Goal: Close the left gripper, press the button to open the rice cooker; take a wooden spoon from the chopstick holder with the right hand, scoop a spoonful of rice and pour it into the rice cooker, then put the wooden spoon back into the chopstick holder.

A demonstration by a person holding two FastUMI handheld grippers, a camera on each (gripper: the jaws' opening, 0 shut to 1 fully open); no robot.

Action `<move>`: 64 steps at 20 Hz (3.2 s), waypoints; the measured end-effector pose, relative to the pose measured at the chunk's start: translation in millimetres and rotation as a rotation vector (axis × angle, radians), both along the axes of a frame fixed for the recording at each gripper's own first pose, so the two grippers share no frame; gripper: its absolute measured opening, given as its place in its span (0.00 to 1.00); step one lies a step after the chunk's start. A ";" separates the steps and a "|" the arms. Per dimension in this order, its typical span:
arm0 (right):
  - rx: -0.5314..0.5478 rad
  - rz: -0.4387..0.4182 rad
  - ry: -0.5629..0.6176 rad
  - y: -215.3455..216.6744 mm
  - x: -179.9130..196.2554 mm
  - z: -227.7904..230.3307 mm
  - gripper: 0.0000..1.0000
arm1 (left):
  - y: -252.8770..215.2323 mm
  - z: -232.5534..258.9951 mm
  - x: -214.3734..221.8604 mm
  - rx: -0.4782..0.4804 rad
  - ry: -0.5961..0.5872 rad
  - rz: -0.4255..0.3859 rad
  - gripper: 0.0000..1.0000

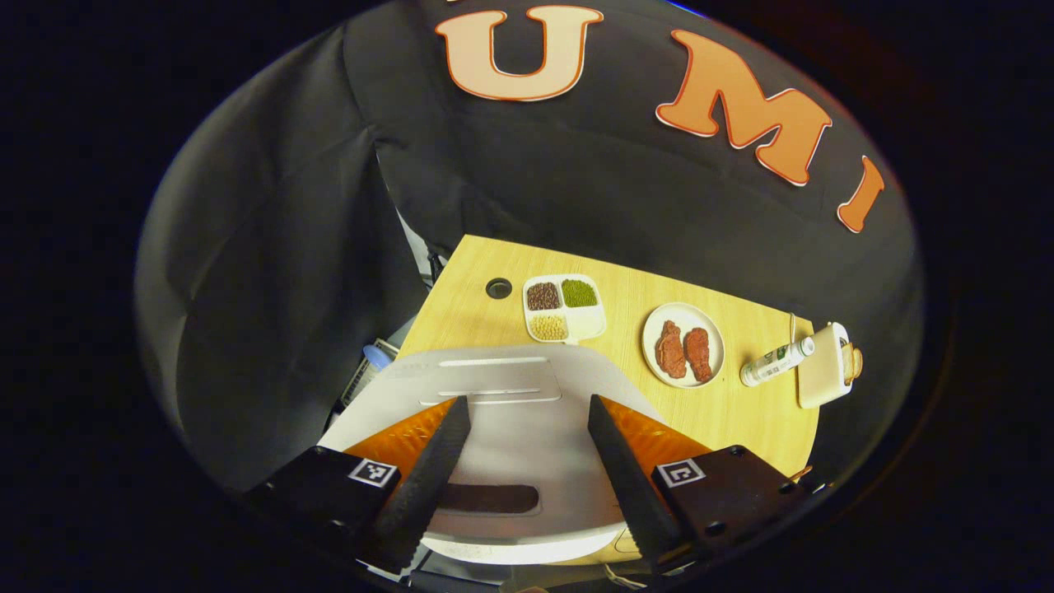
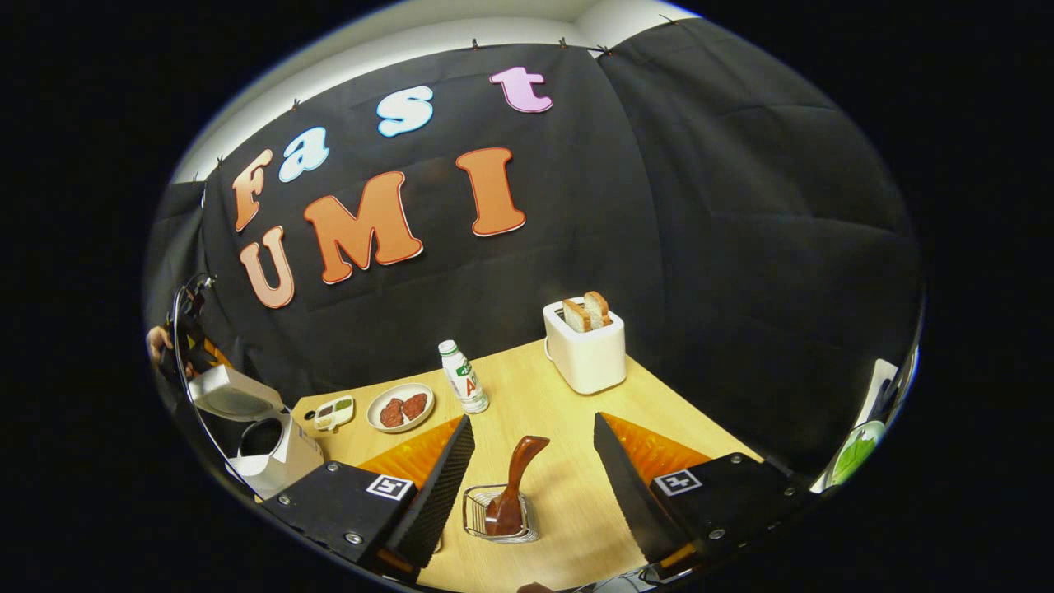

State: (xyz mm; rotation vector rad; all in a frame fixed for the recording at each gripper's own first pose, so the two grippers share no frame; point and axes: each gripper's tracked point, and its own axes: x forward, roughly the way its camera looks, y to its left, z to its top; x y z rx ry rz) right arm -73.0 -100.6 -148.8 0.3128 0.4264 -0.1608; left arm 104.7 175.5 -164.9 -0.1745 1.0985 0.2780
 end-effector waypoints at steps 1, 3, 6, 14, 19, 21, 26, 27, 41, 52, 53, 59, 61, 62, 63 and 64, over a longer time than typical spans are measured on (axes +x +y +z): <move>-0.003 0.006 -0.001 1.1 1.4 -0.4 0.91 | -3.0 -5.8 -8.2 -0.001 0.014 -0.004 0.99; -0.011 0.019 0.000 4.5 4.7 -2.7 0.91 | -8.3 -17.1 -21.6 -0.004 0.054 -0.008 0.99; -0.007 0.043 0.006 13.3 4.4 -5.1 0.91 | -15.5 -41.7 -40.4 -0.013 0.117 -0.005 0.99; -0.014 0.076 0.035 26.5 -3.8 -13.4 0.91 | -24.8 -91.7 -68.4 -0.008 0.195 -0.016 0.99; -0.017 0.093 0.037 37.3 -4.4 -15.3 0.91 | -26.4 -86.0 -70.1 0.011 0.153 -0.003 1.00; -0.011 0.102 0.032 43.8 -0.9 -11.8 0.91 | -26.0 -85.8 -70.0 0.014 0.123 0.006 1.00; -0.022 0.150 -0.009 62.4 12.9 2.6 0.91 | -37.6 -84.4 -83.2 0.005 0.079 -0.033 1.00; -0.025 0.166 -0.016 67.1 17.3 5.2 0.91 | -41.9 -80.5 -84.5 -0.004 0.058 -0.037 1.00; -0.170 0.304 -0.250 131.9 80.0 69.0 0.91 | -55.3 54.6 -83.3 0.172 -0.559 -0.083 1.00; -0.161 0.441 -0.317 198.0 90.2 78.0 0.91 | -76.3 117.1 -114.9 0.295 -0.900 -0.128 1.00; -0.158 0.440 -0.331 200.8 90.6 81.1 0.91 | -85.7 114.9 -117.6 0.273 -0.905 -0.153 1.00; -0.164 0.481 -0.343 218.9 91.0 82.3 0.91 | -111.4 129.2 -118.7 0.255 -0.951 -0.209 1.00; -0.163 0.485 -0.343 222.6 90.3 82.1 0.90 | -122.4 130.1 -113.1 0.251 -0.965 -0.214 1.00; -0.163 0.488 -0.345 224.8 90.3 82.5 0.90 | -124.5 129.7 -114.9 0.253 -0.964 -0.215 1.00; -0.165 0.486 -0.347 225.8 90.7 82.4 0.90 | -124.1 128.6 -115.8 0.259 -0.964 -0.211 1.00; -0.165 0.485 -0.347 225.7 90.3 82.8 0.91 | -126.4 129.3 -117.2 0.266 -0.966 -0.212 1.00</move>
